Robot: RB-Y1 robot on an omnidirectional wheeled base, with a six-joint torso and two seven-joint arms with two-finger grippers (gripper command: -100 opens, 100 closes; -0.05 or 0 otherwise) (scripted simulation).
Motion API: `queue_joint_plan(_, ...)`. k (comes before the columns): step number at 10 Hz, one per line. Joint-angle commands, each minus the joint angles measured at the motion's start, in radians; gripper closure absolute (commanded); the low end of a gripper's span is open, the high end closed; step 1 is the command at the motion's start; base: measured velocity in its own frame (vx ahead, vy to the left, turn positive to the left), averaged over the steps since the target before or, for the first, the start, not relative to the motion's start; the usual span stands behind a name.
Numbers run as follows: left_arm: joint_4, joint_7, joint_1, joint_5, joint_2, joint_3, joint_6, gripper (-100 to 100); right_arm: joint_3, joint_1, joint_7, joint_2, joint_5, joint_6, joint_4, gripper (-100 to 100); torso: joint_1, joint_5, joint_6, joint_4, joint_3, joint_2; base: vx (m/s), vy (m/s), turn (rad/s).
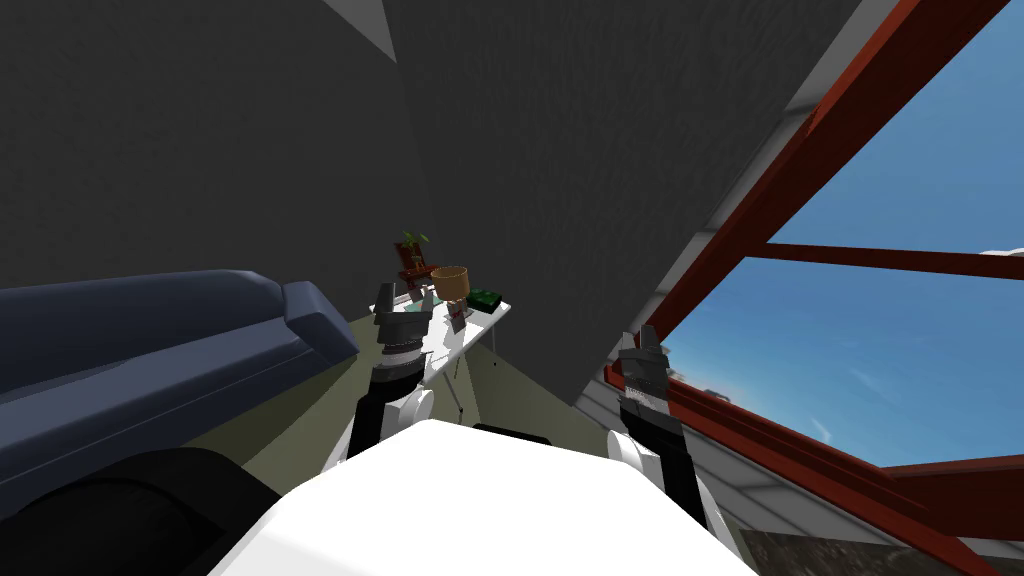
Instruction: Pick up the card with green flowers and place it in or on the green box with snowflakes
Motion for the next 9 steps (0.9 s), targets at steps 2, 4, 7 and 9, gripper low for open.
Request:
queue_joint_plan(2, 0.019, -0.016, -0.005, -0.009, 0.060, 0.006, 0.000, -100, 0.000, 0.000, 0.000, 0.000, 0.000, 0.000, 0.000, 0, 0.001, 0.000, 0.000, 0.000, 0.000, 0.000, -0.002, 0.010, -0.014)
queue_joint_plan(4, 0.048, -0.040, -0.013, -0.023, 0.106, 0.016, 0.000, -100, 0.000, 0.000, 0.000, 0.000, 0.000, 0.000, 0.000, 0, 0.002, 0.000, 0.000, 0.000, 0.000, 0.000, -0.008, 0.021, -0.016)
queue_joint_plan(7, 0.109, -0.094, -0.030, -0.053, 0.157, 0.040, 0.000, -100, 0.000, 0.000, 0.000, 0.000, 0.000, 0.000, 0.000, 0, 0.003, 0.001, 0.000, 0.000, 0.001, 0.001, -0.014, 0.033, -0.024)
queue_joint_plan(9, 0.159, -0.138, -0.044, -0.077, 0.179, 0.061, -0.001, -100, 0.000, 0.000, 0.000, 0.000, 0.000, 0.000, 0.000, 0, 0.004, 0.001, 0.000, 0.000, 0.000, 0.001, -0.015, 0.045, -0.026)
